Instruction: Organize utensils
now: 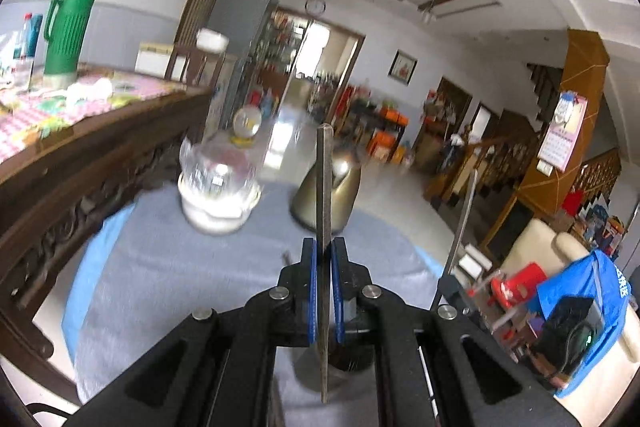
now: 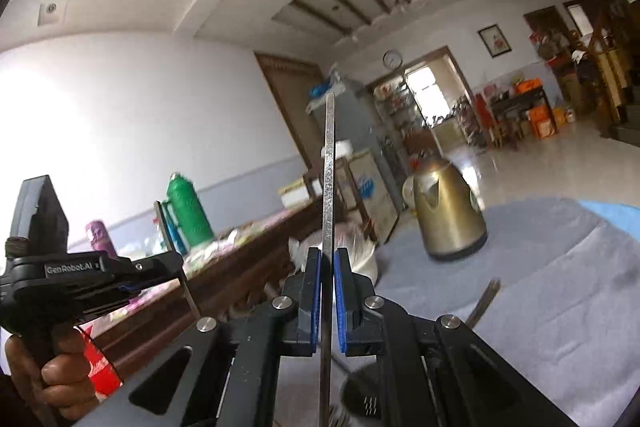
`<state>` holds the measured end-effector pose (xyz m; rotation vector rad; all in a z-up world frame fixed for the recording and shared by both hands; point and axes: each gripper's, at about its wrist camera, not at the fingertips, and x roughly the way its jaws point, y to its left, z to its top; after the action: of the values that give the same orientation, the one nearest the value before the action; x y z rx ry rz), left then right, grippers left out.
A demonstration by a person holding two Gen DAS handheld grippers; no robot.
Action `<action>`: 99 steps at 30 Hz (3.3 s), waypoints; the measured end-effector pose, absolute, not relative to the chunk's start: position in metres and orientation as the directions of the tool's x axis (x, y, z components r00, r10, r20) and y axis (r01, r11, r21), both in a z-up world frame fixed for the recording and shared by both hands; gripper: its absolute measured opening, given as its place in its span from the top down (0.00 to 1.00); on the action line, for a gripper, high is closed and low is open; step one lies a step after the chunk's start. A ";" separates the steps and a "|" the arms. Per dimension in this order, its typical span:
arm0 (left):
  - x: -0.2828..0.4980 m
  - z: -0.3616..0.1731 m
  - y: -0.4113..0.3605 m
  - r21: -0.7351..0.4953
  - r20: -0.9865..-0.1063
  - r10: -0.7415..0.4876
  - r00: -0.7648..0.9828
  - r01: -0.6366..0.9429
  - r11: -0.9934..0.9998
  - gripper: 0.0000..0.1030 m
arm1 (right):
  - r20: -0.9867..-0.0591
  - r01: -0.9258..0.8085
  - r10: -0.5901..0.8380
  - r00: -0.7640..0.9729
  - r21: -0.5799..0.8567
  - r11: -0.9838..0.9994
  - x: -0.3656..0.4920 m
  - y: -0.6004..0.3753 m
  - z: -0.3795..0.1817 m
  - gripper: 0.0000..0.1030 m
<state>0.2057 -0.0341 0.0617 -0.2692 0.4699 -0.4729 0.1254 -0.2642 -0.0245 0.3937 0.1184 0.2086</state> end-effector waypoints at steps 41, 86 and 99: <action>0.218 0.008 -0.085 -0.313 -0.368 -0.447 0.816 0.343 0.885 0.93 | -0.059 -0.002 0.013 0.998 0.188 0.982 0.157 -0.246 -0.054 0.93; 0.105 -0.083 -0.047 -0.212 -0.727 -0.365 0.581 0.316 0.925 0.47 | -0.439 -0.169 0.303 0.846 0.318 0.933 0.045 -0.265 -0.113 0.70; 0.101 -0.101 -0.077 -0.097 -0.839 -0.236 0.490 0.291 0.952 0.46 | -0.411 -0.177 0.331 0.849 0.369 0.912 0.037 -0.283 -0.114 0.70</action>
<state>0.1010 -0.0770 -0.1007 0.0606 1.0090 -0.3204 0.0373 -0.2827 -0.1135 0.3269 0.4877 0.2731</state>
